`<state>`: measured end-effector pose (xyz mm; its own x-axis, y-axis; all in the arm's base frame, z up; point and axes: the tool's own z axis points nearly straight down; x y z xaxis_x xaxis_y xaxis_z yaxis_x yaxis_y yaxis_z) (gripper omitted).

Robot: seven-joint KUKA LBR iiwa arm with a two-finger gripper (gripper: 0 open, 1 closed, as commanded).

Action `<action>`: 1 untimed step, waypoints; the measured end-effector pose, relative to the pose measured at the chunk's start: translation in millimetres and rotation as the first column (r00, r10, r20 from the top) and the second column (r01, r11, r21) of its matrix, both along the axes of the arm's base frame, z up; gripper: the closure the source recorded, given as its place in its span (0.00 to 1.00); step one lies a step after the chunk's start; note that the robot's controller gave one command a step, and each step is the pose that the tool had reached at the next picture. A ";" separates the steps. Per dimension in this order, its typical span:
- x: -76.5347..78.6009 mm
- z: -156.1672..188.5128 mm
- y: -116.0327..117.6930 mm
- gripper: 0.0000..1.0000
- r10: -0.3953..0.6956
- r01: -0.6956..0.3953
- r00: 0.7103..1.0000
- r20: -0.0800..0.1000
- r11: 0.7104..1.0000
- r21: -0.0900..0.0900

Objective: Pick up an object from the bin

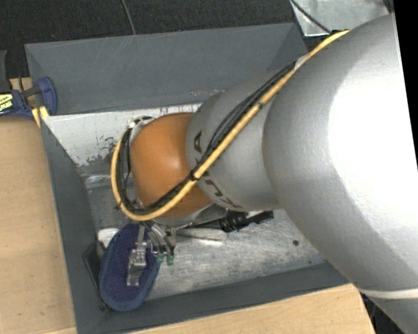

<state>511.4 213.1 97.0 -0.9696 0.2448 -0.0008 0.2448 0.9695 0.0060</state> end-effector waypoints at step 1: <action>22.2 -19.6 -3.4 0.00 -0.411 0.411 0.911 -0.015 0.911 -0.005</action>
Offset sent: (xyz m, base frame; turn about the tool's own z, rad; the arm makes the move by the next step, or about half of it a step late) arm 0.0220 -0.0079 -0.0270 0.4379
